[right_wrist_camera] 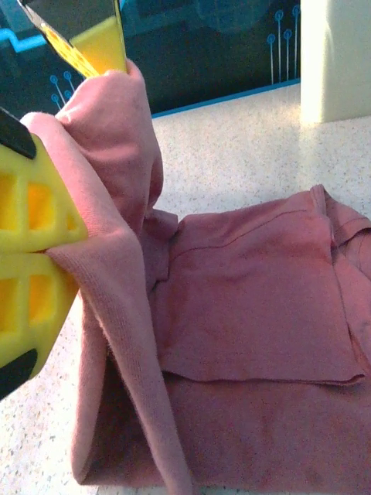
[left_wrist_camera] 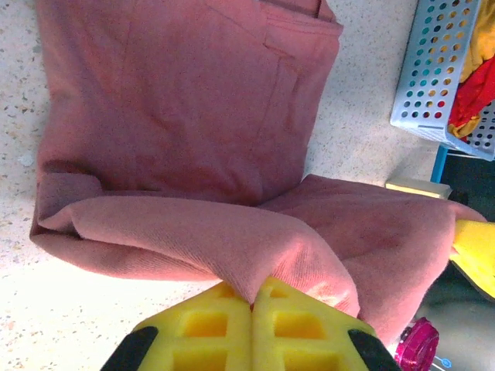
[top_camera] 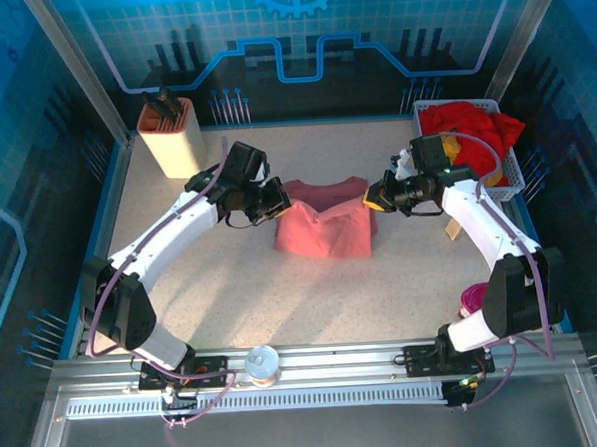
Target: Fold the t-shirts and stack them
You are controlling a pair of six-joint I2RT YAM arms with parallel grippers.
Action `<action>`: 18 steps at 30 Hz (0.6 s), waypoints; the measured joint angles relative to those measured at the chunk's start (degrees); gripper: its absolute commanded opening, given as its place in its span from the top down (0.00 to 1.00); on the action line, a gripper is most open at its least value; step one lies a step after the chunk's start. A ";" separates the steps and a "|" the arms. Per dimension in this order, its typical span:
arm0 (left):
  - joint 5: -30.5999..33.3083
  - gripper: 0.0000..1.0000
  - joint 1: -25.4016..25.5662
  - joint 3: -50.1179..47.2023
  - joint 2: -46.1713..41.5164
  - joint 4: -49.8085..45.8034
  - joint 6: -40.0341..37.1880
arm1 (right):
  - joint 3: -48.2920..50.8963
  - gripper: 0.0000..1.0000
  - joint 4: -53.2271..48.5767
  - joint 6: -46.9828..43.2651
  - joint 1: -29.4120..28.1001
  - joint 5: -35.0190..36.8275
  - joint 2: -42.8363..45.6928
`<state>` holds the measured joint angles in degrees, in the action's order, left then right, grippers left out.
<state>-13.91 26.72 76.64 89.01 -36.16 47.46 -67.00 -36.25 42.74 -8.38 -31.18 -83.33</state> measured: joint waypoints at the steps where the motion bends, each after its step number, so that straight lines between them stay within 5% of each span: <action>1: -0.11 1.00 0.00 -0.92 -0.57 0.13 0.02 | 0.96 1.00 0.44 0.35 -0.02 -0.24 0.72; 11: -0.85 1.00 0.00 -12.66 -12.57 0.90 2.21 | 9.55 1.00 1.18 3.69 -0.33 -0.59 11.28; 18: -0.94 1.00 0.00 -11.85 -13.81 1.99 3.17 | 10.05 1.00 3.52 7.06 -0.35 -1.03 11.63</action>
<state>-14.85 26.72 64.79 75.20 -34.17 50.63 -56.95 -32.73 49.80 -8.73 -32.21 -71.70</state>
